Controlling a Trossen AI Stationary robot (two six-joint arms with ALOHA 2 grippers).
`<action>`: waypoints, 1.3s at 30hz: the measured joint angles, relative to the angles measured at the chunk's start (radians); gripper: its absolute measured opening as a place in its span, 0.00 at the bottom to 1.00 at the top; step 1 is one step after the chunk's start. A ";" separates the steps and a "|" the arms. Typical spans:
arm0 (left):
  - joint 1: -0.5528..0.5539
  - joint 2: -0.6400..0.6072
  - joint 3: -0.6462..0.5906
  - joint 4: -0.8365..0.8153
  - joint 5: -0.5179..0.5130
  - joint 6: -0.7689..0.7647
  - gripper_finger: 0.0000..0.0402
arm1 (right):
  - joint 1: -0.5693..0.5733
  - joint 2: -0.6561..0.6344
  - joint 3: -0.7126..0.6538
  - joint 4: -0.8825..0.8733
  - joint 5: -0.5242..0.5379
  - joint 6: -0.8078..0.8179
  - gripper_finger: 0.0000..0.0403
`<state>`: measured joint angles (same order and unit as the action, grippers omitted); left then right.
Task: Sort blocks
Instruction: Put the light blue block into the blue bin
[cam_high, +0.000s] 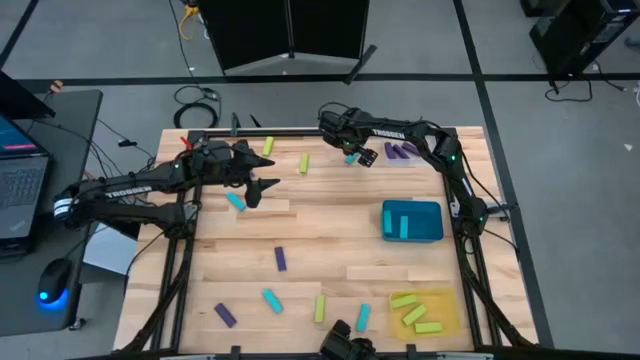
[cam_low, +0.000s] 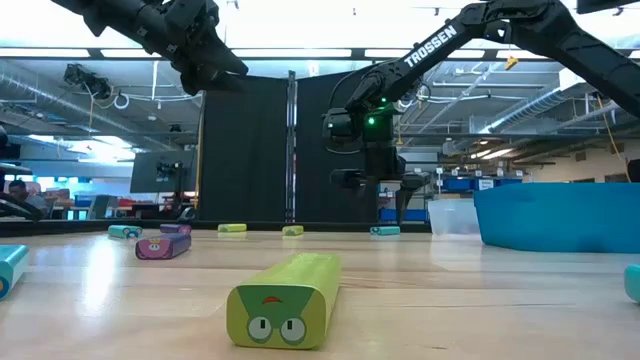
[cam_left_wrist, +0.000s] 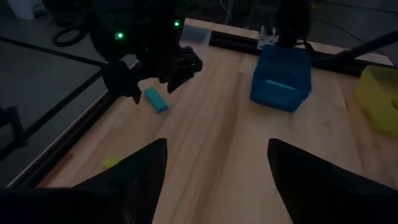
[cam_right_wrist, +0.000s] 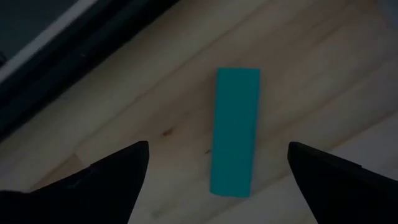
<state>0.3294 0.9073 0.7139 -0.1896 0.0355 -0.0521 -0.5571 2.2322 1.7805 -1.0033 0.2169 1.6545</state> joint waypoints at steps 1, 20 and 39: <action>0.000 0.000 0.000 -0.003 -0.014 0.000 0.71 | 0.000 0.000 0.000 0.009 0.000 0.002 0.98; 0.000 -0.003 0.000 -0.015 -0.059 -0.003 0.71 | -0.010 0.023 -0.008 0.043 0.019 0.051 0.97; 0.000 -0.004 0.000 -0.019 -0.049 0.015 0.71 | -0.004 0.024 -0.038 0.060 0.004 0.101 0.84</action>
<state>0.3294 0.9035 0.7139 -0.2085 -0.0135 -0.0371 -0.5609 2.2562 1.7428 -0.9433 0.2209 1.7553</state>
